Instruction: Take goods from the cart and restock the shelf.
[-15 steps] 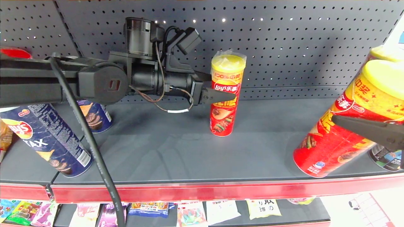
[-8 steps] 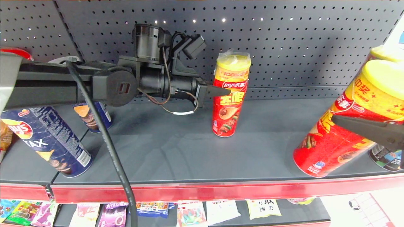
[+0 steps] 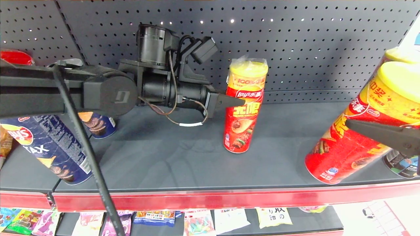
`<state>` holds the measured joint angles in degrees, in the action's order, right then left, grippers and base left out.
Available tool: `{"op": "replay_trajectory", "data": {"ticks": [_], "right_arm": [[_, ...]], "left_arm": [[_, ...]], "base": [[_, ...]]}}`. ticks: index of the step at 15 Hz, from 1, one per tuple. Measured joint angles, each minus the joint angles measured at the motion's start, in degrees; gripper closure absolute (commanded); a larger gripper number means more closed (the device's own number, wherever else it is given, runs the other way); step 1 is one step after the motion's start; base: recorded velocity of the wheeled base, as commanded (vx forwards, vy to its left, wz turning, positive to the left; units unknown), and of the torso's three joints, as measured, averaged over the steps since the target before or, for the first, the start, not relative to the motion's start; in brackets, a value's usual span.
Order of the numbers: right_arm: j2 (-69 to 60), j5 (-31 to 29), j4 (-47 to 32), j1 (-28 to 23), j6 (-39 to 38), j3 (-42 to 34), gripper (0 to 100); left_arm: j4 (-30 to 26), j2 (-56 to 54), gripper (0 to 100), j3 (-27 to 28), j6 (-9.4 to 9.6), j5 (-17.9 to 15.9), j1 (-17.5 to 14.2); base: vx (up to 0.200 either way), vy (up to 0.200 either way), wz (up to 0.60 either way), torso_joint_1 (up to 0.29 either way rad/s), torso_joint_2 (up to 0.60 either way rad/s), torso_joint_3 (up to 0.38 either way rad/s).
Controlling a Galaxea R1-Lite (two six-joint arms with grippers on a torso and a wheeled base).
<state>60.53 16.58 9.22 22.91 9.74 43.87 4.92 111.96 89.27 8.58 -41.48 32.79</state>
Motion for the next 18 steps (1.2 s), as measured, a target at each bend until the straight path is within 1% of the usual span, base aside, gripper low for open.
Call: {"op": "replay_trajectory", "data": {"ticks": [2,4,6,8,10,12,14,17,18], "right_arm": [[0.0,0.0,0.0,0.0,0.0,0.1,100],[0.1,0.0,0.0,0.0,0.0,0.4,100],[0.2,0.0,0.0,0.0,0.0,0.6,100],[0.4,0.0,0.0,0.0,0.0,0.8,100],[0.5,0.0,0.0,0.0,0.0,0.8,100],[0.6,0.0,0.0,0.0,0.0,0.8,100],[0.7,0.0,0.0,0.0,0.0,0.9,100],[0.7,0.0,0.0,0.0,0.0,0.9,100],[0.7,0.0,0.0,0.0,0.0,0.9,100]], "left_arm": [[0.2,-3.3,100,-5.2,0.15,-0.2,-0.1],[1.1,-6.3,100,-9.3,0.17,-0.2,0.3],[5.3,-8.6,100,-13.3,0.15,-0.3,0.5],[7.6,-10.6,100,-17.4,0.06,-0.4,1.1],[8.1,-11.8,100,-19.0,0.17,-0.4,1.3],[8.1,-12.5,100,-19.5,0.48,-0.4,1.7],[8.1,-12.9,100,-20.0,0.66,-0.3,2.6],[8.2,-13.7,100,-22.3,0.78,-0.2,3.8],[9.1,-13.8,100,-22.8,0.77,0.0,3.8]], "base": [[0.0,0.0,0.0,0.0,0.0,0.0],[0.0,0.0,0.0,0.0,0.0,0.0],[0.0,0.0,0.0,0.0,0.0,0.0],[0.0,0.0,0.0,0.0,0.0,0.0],[0.0,0.0,0.0,0.0,0.0,0.0],[0.0,0.0,0.0,0.0,0.0,0.0],[0.0,0.0,0.0,0.0,0.0,0.0],[0.0,0.0,0.0,0.0,0.0,0.0],[0.0,0.0,0.0,0.0,0.0,0.0]]}}
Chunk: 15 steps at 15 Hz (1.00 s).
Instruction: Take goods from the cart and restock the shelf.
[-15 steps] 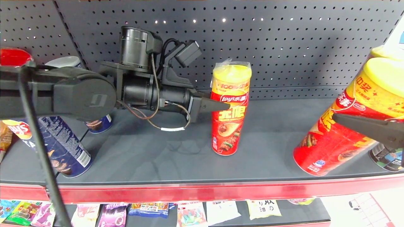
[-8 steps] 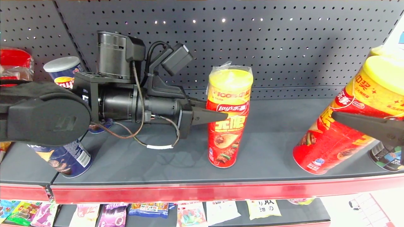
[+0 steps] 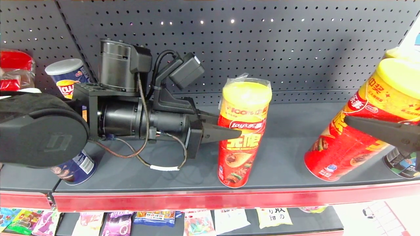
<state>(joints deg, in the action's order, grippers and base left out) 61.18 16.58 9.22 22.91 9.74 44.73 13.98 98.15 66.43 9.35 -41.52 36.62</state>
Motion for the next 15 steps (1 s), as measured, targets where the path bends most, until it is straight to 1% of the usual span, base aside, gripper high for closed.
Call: {"op": "replay_trajectory", "data": {"ticks": [3,11,12,15], "right_arm": [[0.0,0.0,0.0,0.0,0.0,-0.1,100],[0.0,0.0,0.0,0.0,0.0,-0.1,100],[0.0,0.0,0.0,0.1,0.0,-0.1,100],[0.0,0.0,0.0,0.0,0.0,0.0,100]], "left_arm": [[2.2,-0.1,100,-1.2,-0.1,0.2,0.0],[2.9,-1.4,100,-4.4,-0.1,0.0,0.0],[3.4,-1.4,0,-4.6,-0.11,0.0,0.0],[5.0,-1.5,0,-5.7,-0.13,0.1,0.0]], "base": [[0.0,0.0,0.0,0.0,0.0,0.0],[0.0,0.0,0.0,0.0,0.0,0.0],[0.0,0.0,0.0,0.0,0.0,0.0],[0.0,0.0,0.0,0.0,0.0,0.0]]}}
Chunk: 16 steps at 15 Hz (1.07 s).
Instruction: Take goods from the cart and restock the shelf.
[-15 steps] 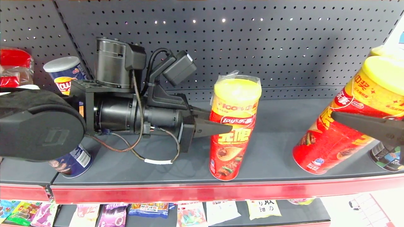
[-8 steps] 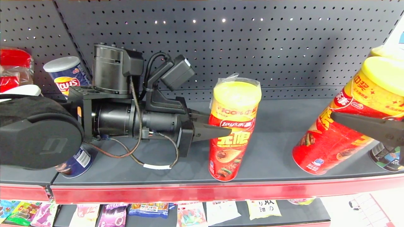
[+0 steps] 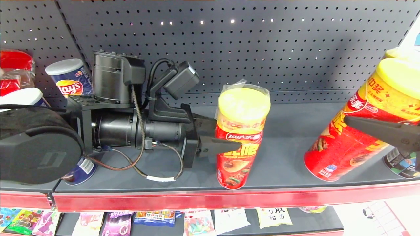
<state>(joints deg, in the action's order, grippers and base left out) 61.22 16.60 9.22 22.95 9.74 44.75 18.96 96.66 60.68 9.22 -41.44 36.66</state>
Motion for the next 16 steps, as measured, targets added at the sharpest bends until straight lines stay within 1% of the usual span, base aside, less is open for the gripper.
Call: {"op": "replay_trajectory", "data": {"ticks": [3,7,8,10,12,14,16], "right_arm": [[1.3,0.1,-0.2,0.2,0.1,1.9,100],[8.7,0.4,0.1,0.9,0.0,9.9,100],[10.7,0.4,0.1,1.2,0.0,11.8,100],[16.1,0.5,0.1,2.7,-0.5,16.6,100],[21.3,0.6,1.4,4.7,-1.0,20.1,100],[26.2,0.5,6.0,6.4,-2.0,22.4,100],[30.6,0.4,8.1,7.7,-3.2,24.5,100]], "left_arm": [[0.1,-0.7,0,-1.3,-0.2,0.0,0.0],[0.1,-3.1,0,-4.7,-0.2,0.3,-0.3],[0.1,-3.9,0,-5.6,-0.2,1.1,-0.3],[0.1,-6.7,0,-9.4,-0.38,3.0,-0.6],[0.1,-10.0,0,-13.4,-0.46,3.8,-1.9],[0.1,-13.2,0,-16.4,-0.51,4.2,-3.8],[0.1,-16.1,0,-19.1,-0.84,4.4,-5.2]], "base": [[0.0,0.0,0.0,0.0,0.0,0.0],[0.0,0.0,0.0,0.0,0.0,0.0],[0.0,0.0,0.0,0.0,0.0,0.0],[0.0,0.0,0.0,0.0,0.0,0.0],[0.0,0.0,0.0,0.0,0.0,0.0],[0.0,0.0,0.0,0.0,0.0,0.0],[0.0,0.0,0.0,0.0,0.0,0.0]]}}
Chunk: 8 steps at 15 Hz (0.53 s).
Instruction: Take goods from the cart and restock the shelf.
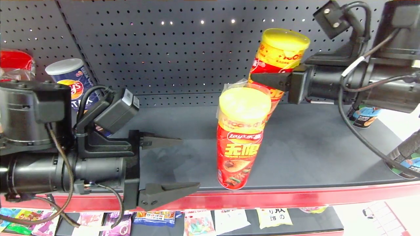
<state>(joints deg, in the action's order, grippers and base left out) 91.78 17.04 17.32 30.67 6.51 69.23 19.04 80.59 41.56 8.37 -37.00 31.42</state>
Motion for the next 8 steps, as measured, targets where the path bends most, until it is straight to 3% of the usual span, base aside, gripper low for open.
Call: {"op": "replay_trajectory", "data": {"ticks": [3,8], "right_arm": [[4.3,0.0,0.1,0.7,-0.2,1.9,100],[6.8,0.0,0.0,0.8,-0.3,1.7,100]], "left_arm": [[0.0,-2.6,0,-1.5,-1.27,2.9,-1.4],[0.0,-4.0,0,-1.6,-1.35,3.1,-2.0]], "base": [[0.0,0.0,0.0,0.0,0.0,0.0],[0.0,0.0,0.0,0.0,0.0,0.0]]}}
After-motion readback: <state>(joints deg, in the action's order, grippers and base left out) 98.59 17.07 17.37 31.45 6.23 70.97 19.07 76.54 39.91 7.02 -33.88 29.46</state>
